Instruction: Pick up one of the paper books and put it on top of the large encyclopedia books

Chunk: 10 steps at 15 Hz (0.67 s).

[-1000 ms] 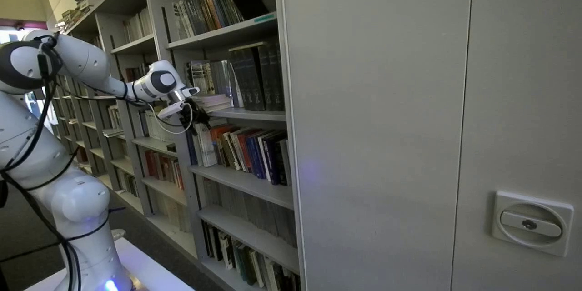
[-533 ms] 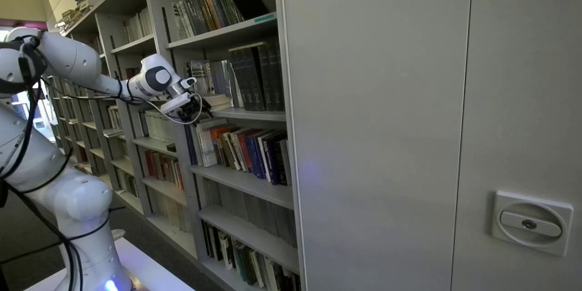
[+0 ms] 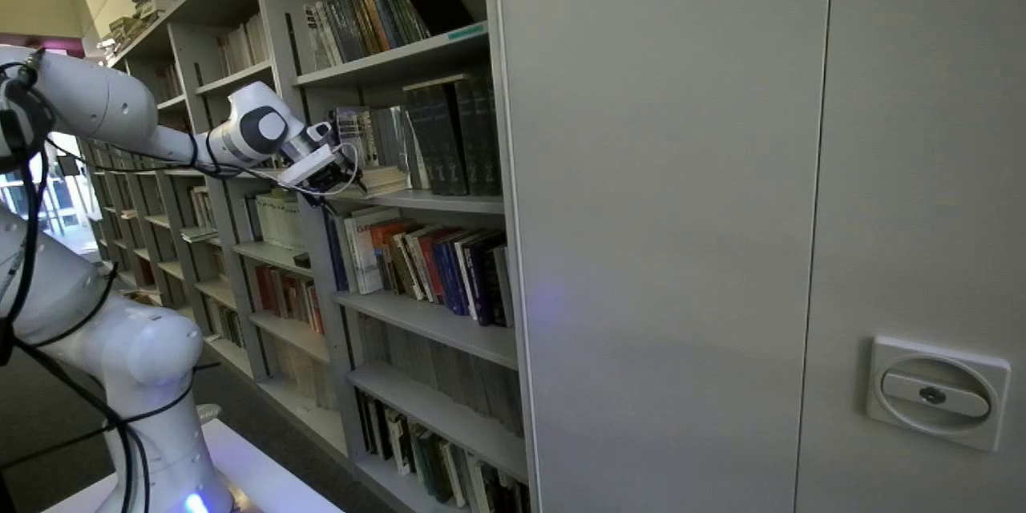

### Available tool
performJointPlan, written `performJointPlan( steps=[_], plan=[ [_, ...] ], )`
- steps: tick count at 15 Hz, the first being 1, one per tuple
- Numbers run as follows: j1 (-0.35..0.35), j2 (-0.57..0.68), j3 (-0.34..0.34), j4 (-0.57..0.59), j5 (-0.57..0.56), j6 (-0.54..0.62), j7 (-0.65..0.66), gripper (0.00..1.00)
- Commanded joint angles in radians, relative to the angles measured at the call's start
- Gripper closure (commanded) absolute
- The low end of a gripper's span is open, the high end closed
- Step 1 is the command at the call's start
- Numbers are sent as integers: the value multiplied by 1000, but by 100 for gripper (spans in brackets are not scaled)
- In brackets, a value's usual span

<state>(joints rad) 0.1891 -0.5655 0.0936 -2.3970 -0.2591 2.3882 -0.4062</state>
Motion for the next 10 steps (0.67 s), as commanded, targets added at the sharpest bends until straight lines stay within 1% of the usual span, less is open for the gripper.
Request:
performJointPlan(
  steps=[1,5,7,10],
  plan=[
    [6,0,-5,0,-3,-1,1,0],
    [9,0,-6,-3,-3,0,0,0],
    [-8,-10,17,-6,-71,47,-13,0],
    [-35,-14,65,10,-217,46,-6,0]
  ],
)
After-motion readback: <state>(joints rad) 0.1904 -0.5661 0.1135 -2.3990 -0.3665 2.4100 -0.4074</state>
